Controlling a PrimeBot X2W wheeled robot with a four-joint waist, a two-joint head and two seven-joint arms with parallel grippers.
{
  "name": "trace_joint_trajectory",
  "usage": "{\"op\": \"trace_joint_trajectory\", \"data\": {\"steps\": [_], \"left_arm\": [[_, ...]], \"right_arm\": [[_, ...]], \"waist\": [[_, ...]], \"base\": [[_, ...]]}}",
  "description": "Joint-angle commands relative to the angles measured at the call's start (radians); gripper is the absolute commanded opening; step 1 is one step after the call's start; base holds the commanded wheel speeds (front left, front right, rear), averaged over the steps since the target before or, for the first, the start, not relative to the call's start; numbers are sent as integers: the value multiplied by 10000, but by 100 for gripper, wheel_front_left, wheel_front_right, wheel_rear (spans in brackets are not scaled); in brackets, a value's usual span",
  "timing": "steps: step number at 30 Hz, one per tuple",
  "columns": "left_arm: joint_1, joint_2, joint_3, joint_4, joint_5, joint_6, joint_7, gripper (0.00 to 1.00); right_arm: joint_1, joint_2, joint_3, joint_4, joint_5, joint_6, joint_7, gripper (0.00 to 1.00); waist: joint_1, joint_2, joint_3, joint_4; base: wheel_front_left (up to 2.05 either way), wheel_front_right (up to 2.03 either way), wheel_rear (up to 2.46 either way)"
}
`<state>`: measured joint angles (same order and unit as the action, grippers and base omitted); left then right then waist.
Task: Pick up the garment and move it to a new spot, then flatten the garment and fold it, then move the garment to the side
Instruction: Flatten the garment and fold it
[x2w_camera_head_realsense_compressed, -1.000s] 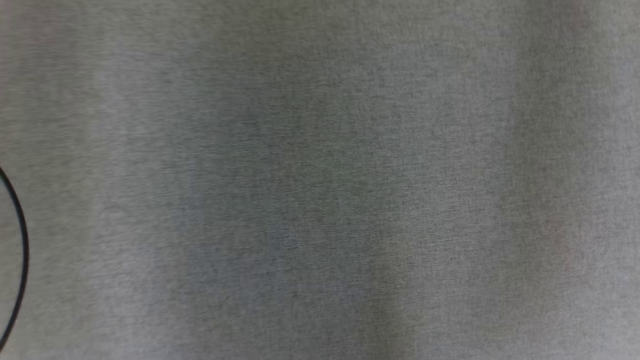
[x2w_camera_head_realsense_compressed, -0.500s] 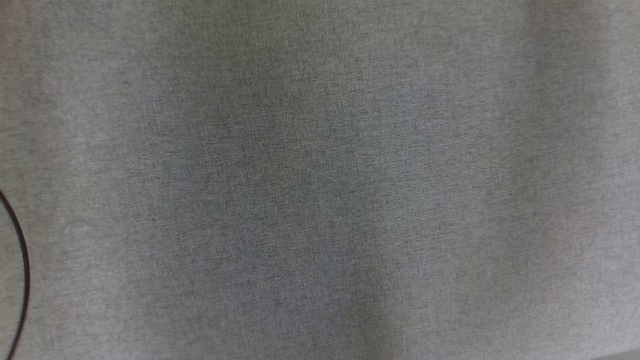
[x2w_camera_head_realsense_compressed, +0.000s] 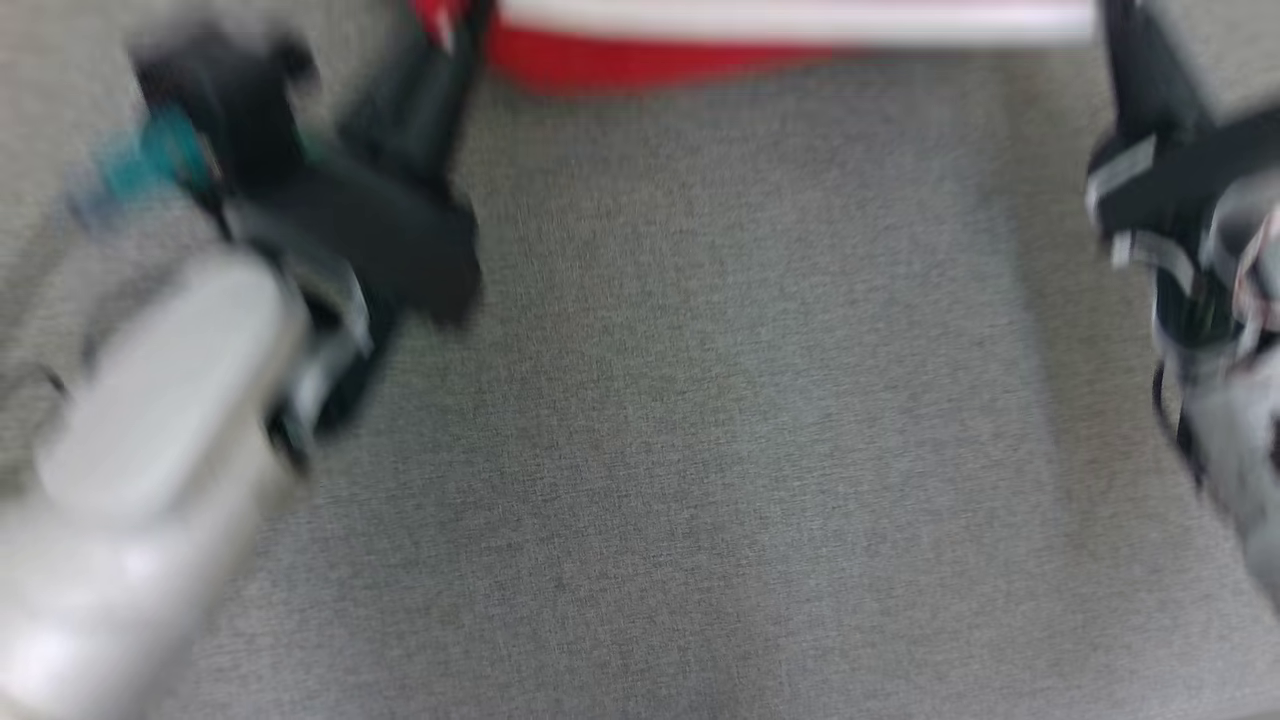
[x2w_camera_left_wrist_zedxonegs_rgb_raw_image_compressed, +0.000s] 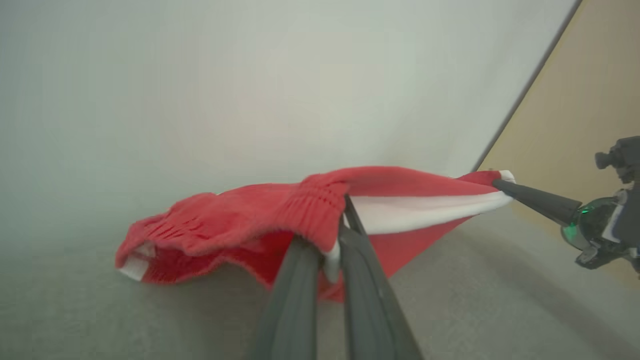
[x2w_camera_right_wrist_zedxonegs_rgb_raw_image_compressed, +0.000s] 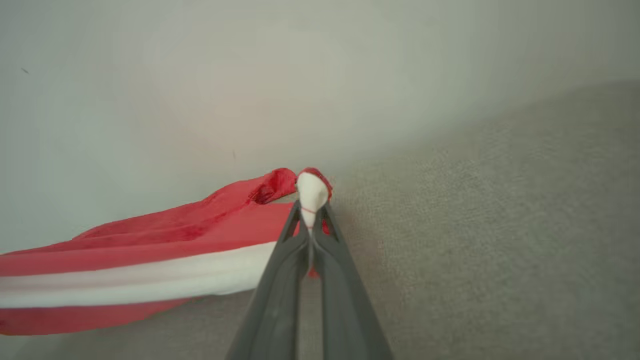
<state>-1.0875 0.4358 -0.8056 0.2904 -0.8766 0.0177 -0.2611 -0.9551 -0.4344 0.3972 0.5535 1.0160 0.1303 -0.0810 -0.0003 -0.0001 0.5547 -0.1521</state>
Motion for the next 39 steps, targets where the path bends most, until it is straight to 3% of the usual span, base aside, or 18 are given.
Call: {"op": "trace_joint_trajectory", "data": {"steps": [1, 5, 8, 16, 24, 31, 39], "left_arm": [[645, 82, 195, -439, 184, 178, -47, 0], [2858, 15, 680, -1834, 661, 730, -49, 0], [4338, -112, 779, -2442, 1030, 873, -49, 0], [7152, -588, 1128, -2929, 1856, 687, -42, 0], [8874, -910, 1225, -2867, 2445, 176, -44, 0], [9276, -1310, 1242, -2671, 2850, -223, -41, 0], [8906, -1682, 1646, -2597, 3102, -592, -41, 0]], "right_arm": [[589, -146, -52, -241, 141, 10, -85, 0], [2598, -285, -216, -1232, 348, 10, -232, 0], [3996, -263, -516, -1854, 506, 10, -254, 0], [7404, 75, -1906, -3289, 555, 10, -189, 0], [10243, 1072, -3691, -5096, 139, 8, 450, 0], [10951, 2199, -5012, -6351, -702, 10, 1639, 0], [9809, 2906, -5946, -6667, -1317, 10, 2852, 0]], "waist": [[3, 1, -734, 116], [3, 1, -1277, 238], [3, 1, -1710, 336], [3, 1, -2583, 593], [3, 1, -3262, 940], [3, 1, -3517, 1096], [3, 1, -3468, 1419]], "base": [[0, 0, 0], [0, 0, 0], [0, 0, 0], [0, 0, 0], [0, 0, 0], [0, 0, 0], [0, 0, 0]]}}
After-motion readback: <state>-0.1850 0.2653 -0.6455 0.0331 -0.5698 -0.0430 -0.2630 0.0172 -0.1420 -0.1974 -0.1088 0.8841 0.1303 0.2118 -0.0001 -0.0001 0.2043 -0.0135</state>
